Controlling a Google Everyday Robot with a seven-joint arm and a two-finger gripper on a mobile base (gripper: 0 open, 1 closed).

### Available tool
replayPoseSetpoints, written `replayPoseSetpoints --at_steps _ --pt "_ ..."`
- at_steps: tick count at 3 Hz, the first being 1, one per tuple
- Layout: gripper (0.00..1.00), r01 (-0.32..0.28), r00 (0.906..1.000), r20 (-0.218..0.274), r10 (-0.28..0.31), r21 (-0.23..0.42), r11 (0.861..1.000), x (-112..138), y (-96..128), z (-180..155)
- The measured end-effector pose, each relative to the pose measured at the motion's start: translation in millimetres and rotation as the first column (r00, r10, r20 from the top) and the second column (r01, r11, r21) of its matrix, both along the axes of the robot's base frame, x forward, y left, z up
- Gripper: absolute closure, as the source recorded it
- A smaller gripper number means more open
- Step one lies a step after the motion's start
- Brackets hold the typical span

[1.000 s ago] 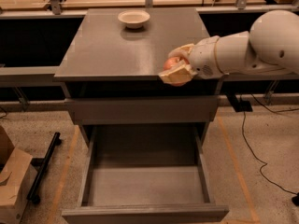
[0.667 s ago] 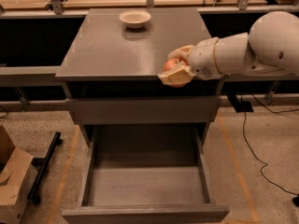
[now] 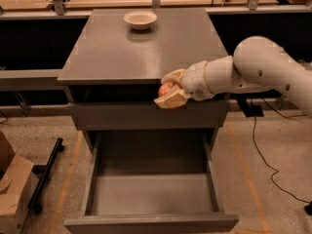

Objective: Place apple into middle drawer

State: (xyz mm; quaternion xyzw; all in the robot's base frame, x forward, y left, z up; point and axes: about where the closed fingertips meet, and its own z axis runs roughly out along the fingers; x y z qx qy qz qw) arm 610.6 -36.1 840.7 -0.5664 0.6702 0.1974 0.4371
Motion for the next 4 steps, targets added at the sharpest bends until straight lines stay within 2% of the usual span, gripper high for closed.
replayPoseSetpoints --at_steps 1,2,3,4 --pt "1.00 -0.041 0.9984 -0.038 0.042 0.015 0.999 -7.0 15.0 -71.5" --pt "1.00 -0.011 0.9939 -0.109 0.016 0.042 0.999 -8.4 23.9 -146.5" --pt "1.00 -0.004 0.9932 -0.116 0.009 0.047 0.999 -7.1 24.4 -154.2" --pt "1.00 -0.033 0.9896 -0.138 0.040 0.058 0.998 -13.2 30.2 -169.7"
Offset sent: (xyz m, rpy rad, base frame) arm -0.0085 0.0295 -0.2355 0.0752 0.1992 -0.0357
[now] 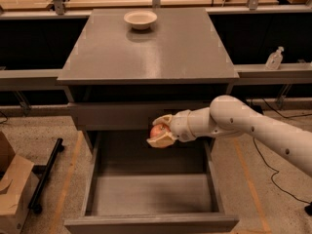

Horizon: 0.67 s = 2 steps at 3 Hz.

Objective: Place apple into middle drawer

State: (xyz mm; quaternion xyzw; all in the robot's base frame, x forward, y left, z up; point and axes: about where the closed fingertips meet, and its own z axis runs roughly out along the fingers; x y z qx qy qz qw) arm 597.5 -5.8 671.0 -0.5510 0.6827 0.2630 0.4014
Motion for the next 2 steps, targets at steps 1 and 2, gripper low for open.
replayPoseSetpoints --at_steps 1,2 --pt "1.00 -0.045 0.9984 -0.035 0.045 0.004 0.999 -16.3 12.3 -32.5" --pt "1.00 -0.089 0.9939 -0.067 0.088 -0.017 0.996 -32.3 24.6 -71.0"
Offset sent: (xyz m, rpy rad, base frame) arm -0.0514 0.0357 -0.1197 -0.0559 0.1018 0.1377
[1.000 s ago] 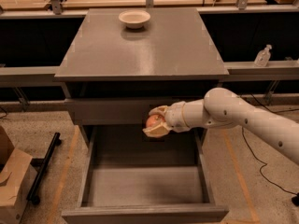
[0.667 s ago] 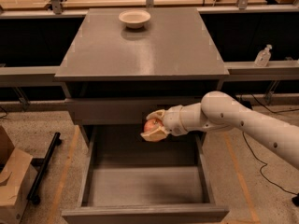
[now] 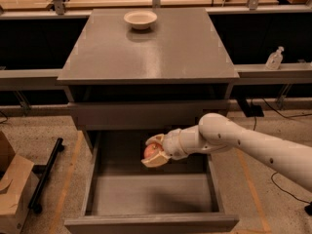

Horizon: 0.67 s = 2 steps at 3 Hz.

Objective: Place apple into middle drawer

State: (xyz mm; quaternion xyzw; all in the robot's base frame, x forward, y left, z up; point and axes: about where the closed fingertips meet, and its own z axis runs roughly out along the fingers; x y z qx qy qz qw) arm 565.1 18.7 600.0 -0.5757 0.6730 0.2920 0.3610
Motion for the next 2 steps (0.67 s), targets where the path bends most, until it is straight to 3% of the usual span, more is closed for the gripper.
replayPoseSetpoints --at_steps 2 --pt "1.00 -0.044 0.9978 -0.051 0.042 -0.039 0.998 -18.3 20.8 -73.4"
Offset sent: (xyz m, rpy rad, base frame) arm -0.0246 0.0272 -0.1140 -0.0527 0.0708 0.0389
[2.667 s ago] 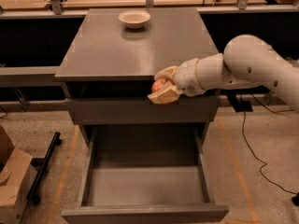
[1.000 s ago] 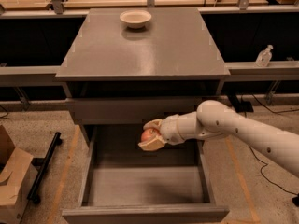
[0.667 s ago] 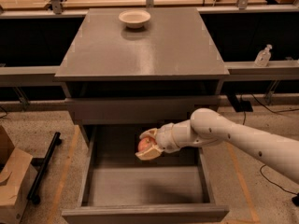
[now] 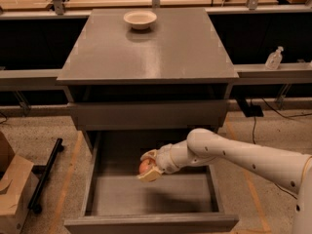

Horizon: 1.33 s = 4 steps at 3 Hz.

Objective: Place apple into middle drawer

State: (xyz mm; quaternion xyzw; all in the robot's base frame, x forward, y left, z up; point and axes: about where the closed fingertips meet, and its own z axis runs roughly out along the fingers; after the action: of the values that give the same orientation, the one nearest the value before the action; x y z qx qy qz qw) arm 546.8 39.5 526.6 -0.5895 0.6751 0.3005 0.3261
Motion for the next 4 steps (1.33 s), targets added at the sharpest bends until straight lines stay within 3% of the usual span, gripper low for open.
replayPoseSetpoints --at_steps 2,3,4 --pt "1.00 0.050 0.9988 -0.004 -0.050 -0.026 0.998 -5.4 16.3 -70.3" --pt "0.98 0.106 0.9941 -0.021 -0.107 -0.013 0.994 -10.5 18.7 -99.1" --pt "0.81 0.164 0.9859 -0.035 -0.164 0.014 0.986 -10.2 19.1 -114.3"
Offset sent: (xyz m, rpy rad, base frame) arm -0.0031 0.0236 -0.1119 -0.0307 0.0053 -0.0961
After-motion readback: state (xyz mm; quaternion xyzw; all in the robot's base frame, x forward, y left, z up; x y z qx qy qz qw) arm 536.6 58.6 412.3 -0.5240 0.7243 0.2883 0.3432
